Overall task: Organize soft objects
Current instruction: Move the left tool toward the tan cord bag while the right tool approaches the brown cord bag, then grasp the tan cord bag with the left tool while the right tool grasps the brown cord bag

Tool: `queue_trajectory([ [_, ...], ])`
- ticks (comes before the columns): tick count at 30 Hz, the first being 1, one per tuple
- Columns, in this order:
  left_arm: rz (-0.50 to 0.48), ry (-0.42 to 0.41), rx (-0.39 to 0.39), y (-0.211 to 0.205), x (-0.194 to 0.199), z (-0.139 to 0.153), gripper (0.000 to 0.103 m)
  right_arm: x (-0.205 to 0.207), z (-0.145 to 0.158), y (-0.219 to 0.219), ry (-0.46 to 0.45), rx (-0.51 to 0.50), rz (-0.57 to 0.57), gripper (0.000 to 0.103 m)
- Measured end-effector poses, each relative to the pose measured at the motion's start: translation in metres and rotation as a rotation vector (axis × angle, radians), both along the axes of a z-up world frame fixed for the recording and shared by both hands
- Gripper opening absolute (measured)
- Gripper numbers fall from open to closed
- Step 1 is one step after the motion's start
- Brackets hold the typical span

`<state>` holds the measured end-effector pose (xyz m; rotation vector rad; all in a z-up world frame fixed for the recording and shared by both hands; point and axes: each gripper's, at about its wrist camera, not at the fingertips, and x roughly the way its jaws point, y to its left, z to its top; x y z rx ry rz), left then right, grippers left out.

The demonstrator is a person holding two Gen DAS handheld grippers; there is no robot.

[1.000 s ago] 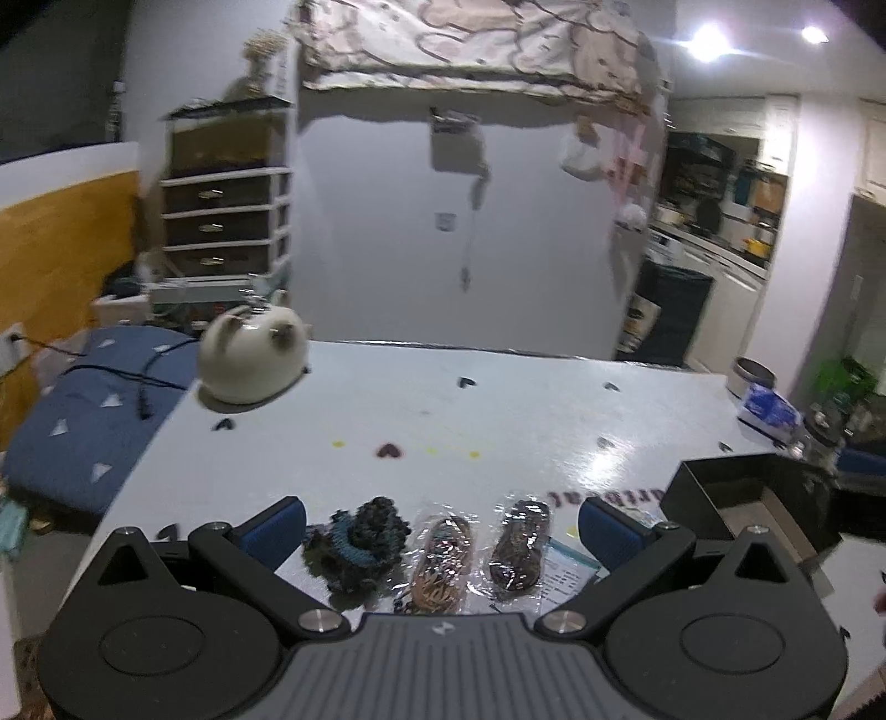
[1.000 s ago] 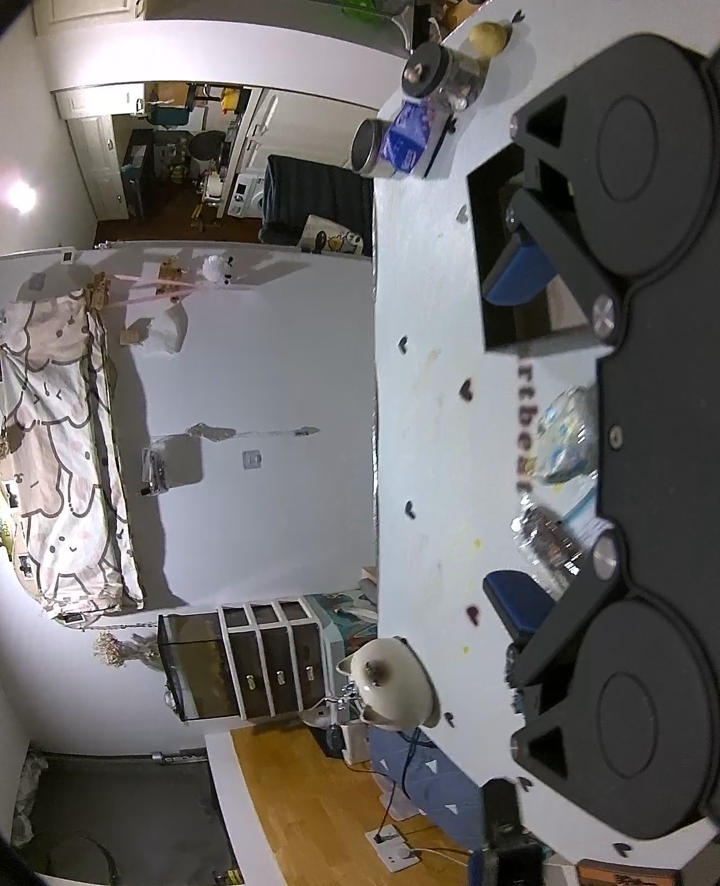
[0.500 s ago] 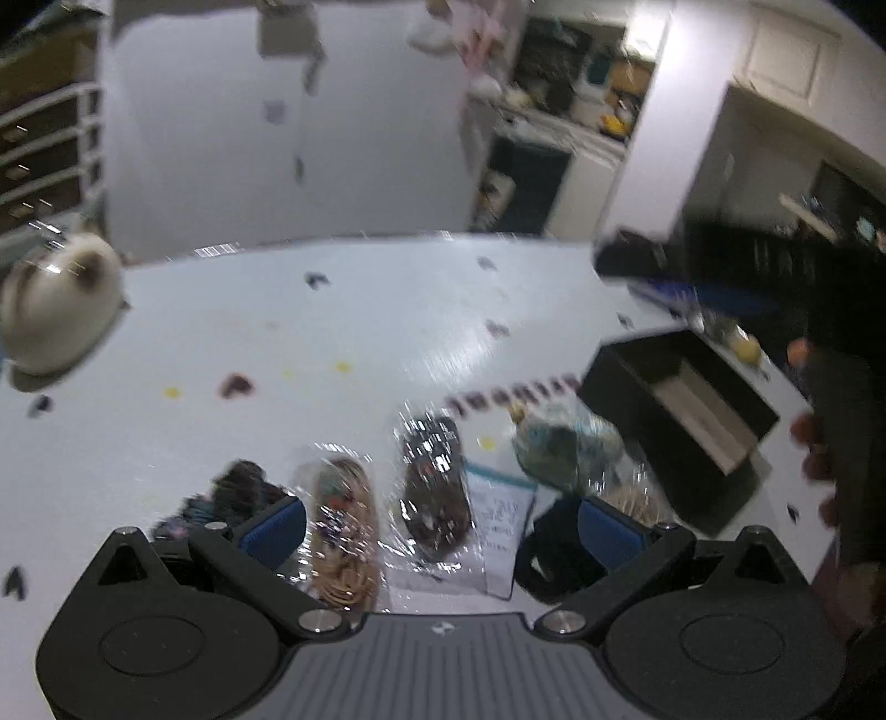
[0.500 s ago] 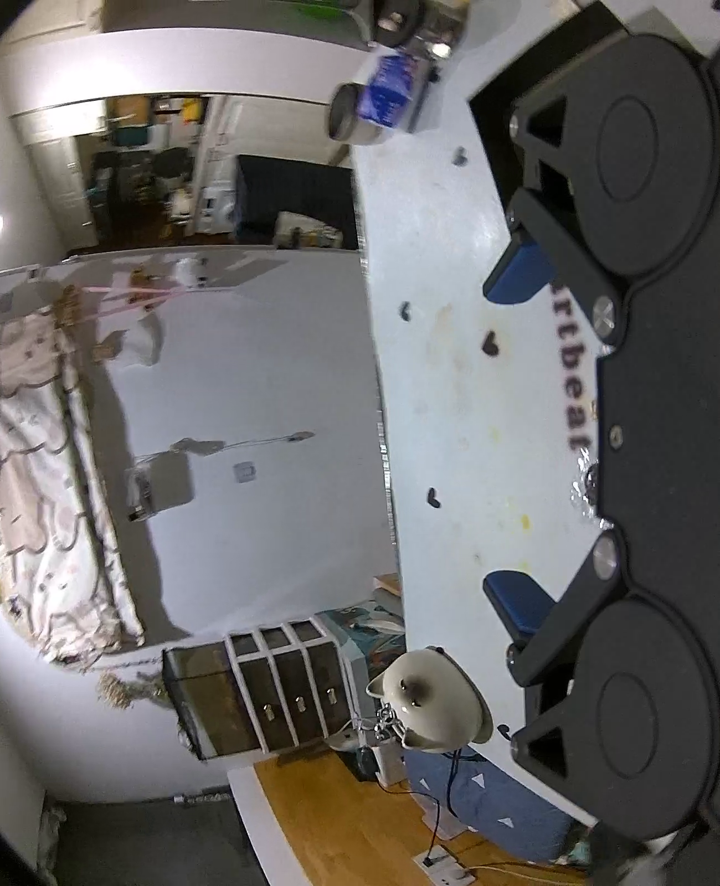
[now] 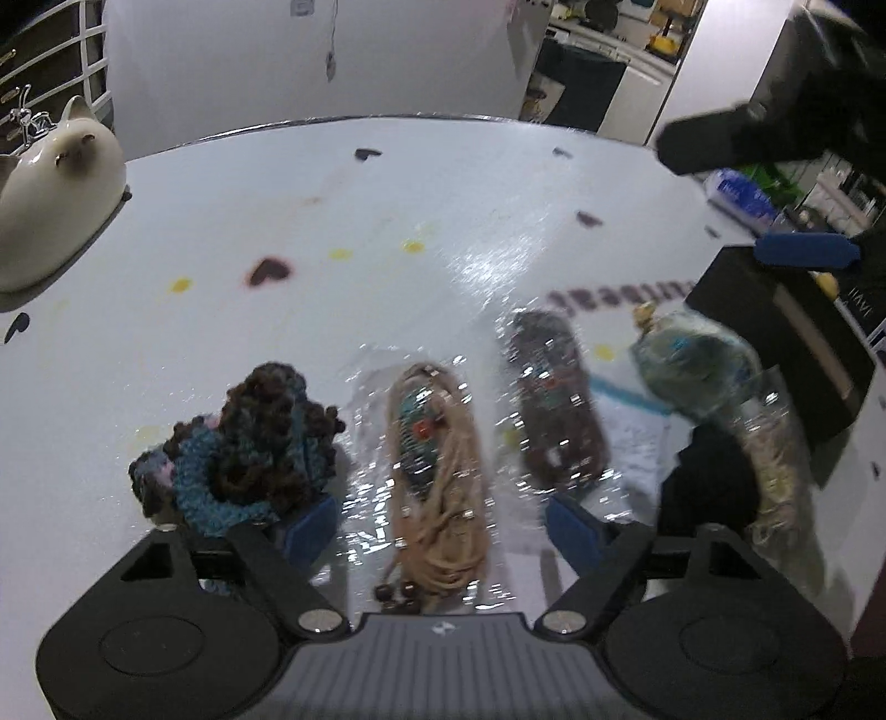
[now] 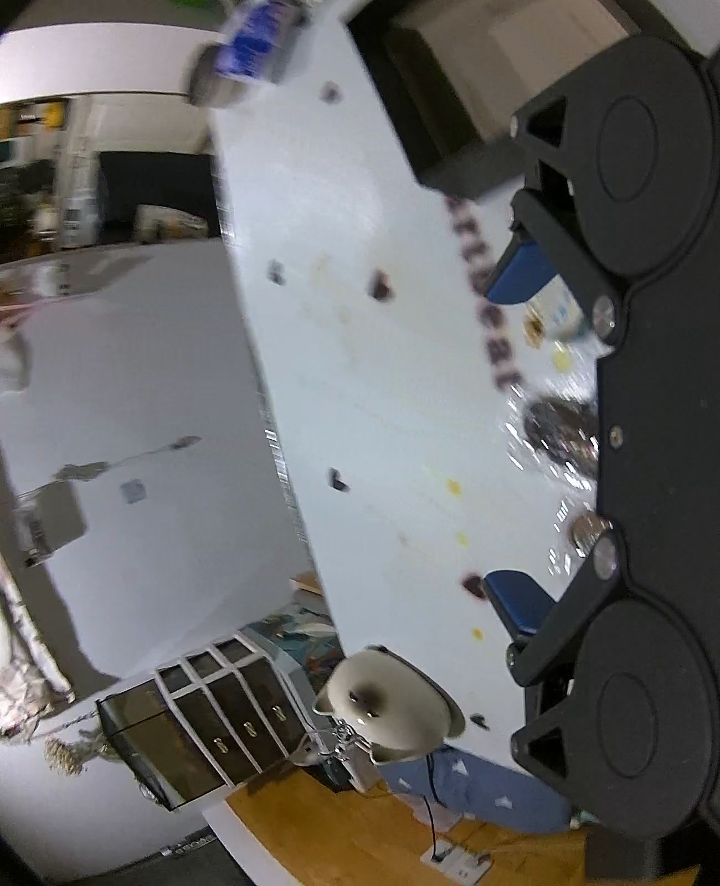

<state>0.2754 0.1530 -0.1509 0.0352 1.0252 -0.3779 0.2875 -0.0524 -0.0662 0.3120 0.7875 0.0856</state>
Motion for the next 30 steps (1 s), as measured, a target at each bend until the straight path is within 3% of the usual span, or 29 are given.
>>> queue_trajectory([
  [4,0.012,0.007,0.042,0.004,0.001,-0.011,0.075,0.018,-0.02,0.007,0.117,0.093,-0.01,0.087],
  [9,0.007,-0.018,0.053,0.006,0.001,-0.011,0.075,0.038,-0.051,0.026,0.274,0.111,-0.034,0.084],
  [13,-0.01,-0.03,0.051,0.003,-0.002,-0.012,0.075,0.048,-0.078,0.039,0.391,0.095,-0.083,0.074],
  [20,-0.033,-0.044,0.095,-0.007,-0.006,-0.013,0.075,0.05,-0.092,0.068,0.391,-0.084,-0.007,0.065],
  [22,-0.042,-0.051,0.114,-0.01,-0.006,-0.014,0.075,0.047,-0.093,0.073,0.382,-0.127,0.018,0.058],
  [28,-0.059,-0.066,0.148,-0.016,-0.007,-0.012,0.075,0.046,-0.088,0.06,0.368,-0.102,0.092,0.037],
  [30,-0.063,-0.066,0.151,-0.017,-0.006,-0.012,0.074,0.045,-0.083,0.055,0.349,-0.111,0.149,0.036],
])
